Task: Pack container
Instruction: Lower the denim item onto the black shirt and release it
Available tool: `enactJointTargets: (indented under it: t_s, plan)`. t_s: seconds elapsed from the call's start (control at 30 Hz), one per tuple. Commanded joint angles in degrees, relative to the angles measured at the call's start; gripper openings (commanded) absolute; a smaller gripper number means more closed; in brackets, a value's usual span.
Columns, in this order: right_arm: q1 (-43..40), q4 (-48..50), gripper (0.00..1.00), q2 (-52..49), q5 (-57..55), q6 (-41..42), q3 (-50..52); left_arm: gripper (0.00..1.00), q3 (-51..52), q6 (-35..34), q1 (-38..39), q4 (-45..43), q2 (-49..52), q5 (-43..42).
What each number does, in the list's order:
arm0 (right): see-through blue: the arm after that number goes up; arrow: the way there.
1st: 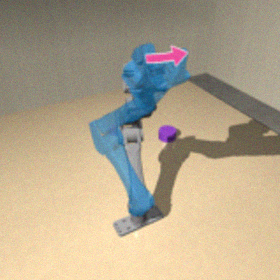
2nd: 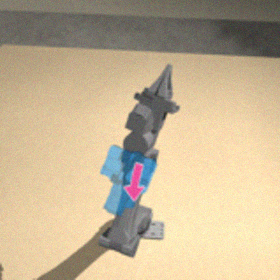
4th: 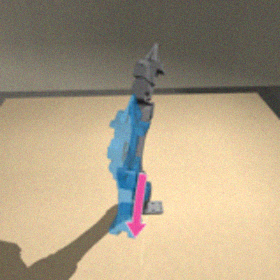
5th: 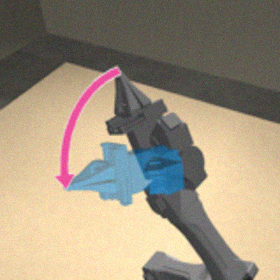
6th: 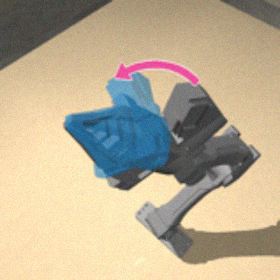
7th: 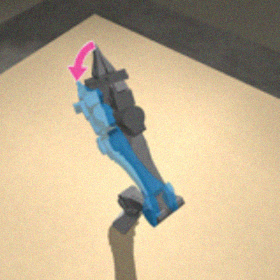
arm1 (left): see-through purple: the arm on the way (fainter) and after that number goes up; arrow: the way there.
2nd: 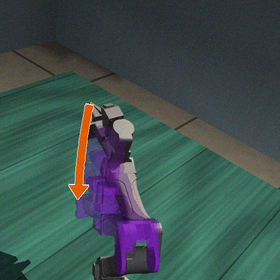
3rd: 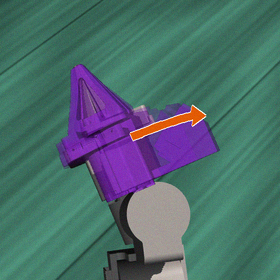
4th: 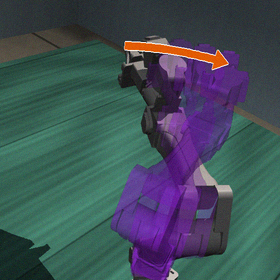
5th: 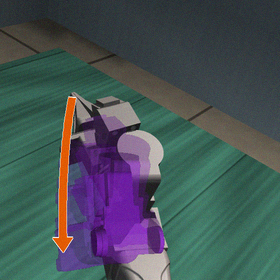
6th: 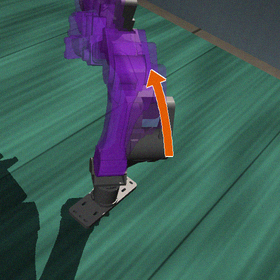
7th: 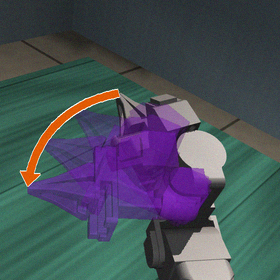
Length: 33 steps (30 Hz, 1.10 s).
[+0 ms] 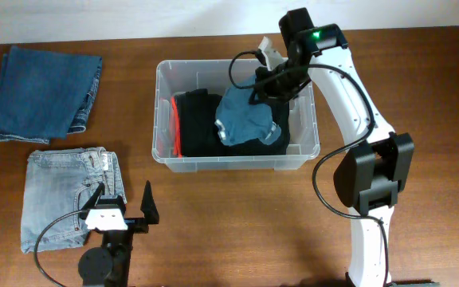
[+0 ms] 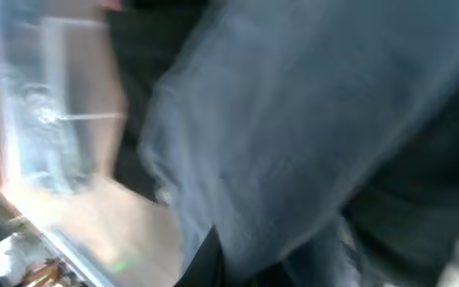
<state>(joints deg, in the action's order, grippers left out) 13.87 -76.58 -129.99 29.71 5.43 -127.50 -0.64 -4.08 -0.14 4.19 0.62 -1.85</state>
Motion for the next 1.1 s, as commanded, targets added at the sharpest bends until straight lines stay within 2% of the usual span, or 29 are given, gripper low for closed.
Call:
enactJointTargets:
  t_s: [0.0, 0.33, 0.37, 0.47, 0.5, 0.7, 0.8, 0.93, 0.97, 1.07]
  plan:
    - [0.26, -1.64, 0.09, 0.17, -14.23, 2.84, -0.04, 0.99, 0.13, 0.48, -0.24, 0.42, -0.22, 0.15]
    - [0.26, -4.20, 0.11, 0.17, -24.35, 4.37, -0.04, 0.99, 0.13, 0.48, -0.24, 0.44, -0.22, 0.15]
    - [0.26, -4.13, 0.14, 0.17, -24.79, 4.33, -0.04, 1.00, 0.13, 0.48, -0.24, 0.42, -0.22, 0.15]
    - [0.26, -4.15, 0.47, 0.11, -25.27, 3.82, -0.04, 0.99, 0.13, 0.48, -0.24, 0.42, -0.22, 0.15]
    - [0.26, -4.24, 0.53, 0.15, -25.24, 3.58, -0.07, 0.99, 0.13, 0.48, -0.24, 0.42, -0.22, 0.15]
    - [0.33, -4.76, 0.56, 3.63, -22.51, 3.65, -2.34, 0.99, 0.13, 0.48, -0.24, 0.42, -0.22, 0.15]
    - [0.59, -4.68, 0.42, 5.66, -18.56, 3.65, -5.68, 1.00, 0.13, 0.48, -0.24, 0.42, -0.22, 0.15]
    - [1.97, -5.55, 0.07, 5.07, -20.44, 3.43, -4.42, 0.99, 0.13, 0.48, -0.24, 0.42, -0.22, 0.15]
    - [2.82, -5.60, 0.04, 4.68, -21.62, 3.43, -3.32, 1.00, 0.13, 0.48, -0.24, 0.42, -0.22, 0.15]
    - [4.90, -5.51, 0.04, 3.67, -23.02, 3.45, -1.09, 0.99, 0.13, 0.48, -0.24, 0.42, -0.22, 0.15]
